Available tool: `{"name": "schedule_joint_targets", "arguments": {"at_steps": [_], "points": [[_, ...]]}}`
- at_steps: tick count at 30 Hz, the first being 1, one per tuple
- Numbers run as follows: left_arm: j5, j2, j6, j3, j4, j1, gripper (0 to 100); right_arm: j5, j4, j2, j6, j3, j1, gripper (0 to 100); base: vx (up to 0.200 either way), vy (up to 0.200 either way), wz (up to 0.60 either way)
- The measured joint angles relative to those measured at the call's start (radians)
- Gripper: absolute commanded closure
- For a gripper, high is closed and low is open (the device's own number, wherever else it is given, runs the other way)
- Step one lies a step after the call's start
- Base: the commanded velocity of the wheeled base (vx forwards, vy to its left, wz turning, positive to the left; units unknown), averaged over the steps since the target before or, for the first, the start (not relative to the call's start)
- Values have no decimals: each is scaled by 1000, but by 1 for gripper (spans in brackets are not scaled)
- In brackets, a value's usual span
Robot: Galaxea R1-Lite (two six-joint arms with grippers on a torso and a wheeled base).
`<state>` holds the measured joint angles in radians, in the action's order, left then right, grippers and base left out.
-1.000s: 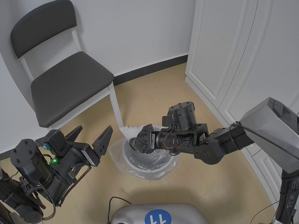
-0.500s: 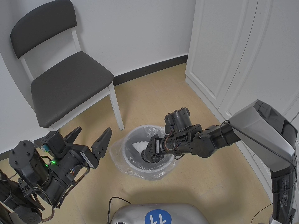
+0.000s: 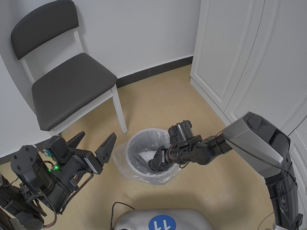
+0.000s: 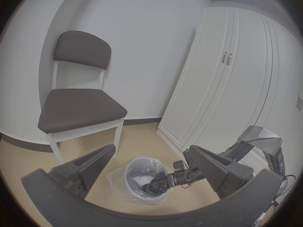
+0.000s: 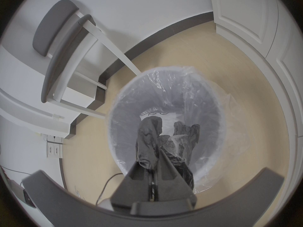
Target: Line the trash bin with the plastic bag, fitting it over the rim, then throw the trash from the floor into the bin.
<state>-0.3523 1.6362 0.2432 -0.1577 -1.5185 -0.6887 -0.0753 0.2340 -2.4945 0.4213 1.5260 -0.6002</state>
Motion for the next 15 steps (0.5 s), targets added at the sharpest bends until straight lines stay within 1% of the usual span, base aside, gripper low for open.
{"name": "schedule_joint_targets", "arguments": {"at_steps": [3,7,11,15], "points": [[0,1,0,0,0,-1,0,0,-60,-6,-33,-1,12,100,0,0,0],[0,2,1,1,0,-1,0,0,-146,0,-123,-6,47,100,0,0,0],[0,3,1,1,0,0,0,1,-163,19,-184,-24,103,100,0,0,0],[0,3,1,1,0,0,0,0,-168,43,-224,-45,146,100,0,0,0]]}}
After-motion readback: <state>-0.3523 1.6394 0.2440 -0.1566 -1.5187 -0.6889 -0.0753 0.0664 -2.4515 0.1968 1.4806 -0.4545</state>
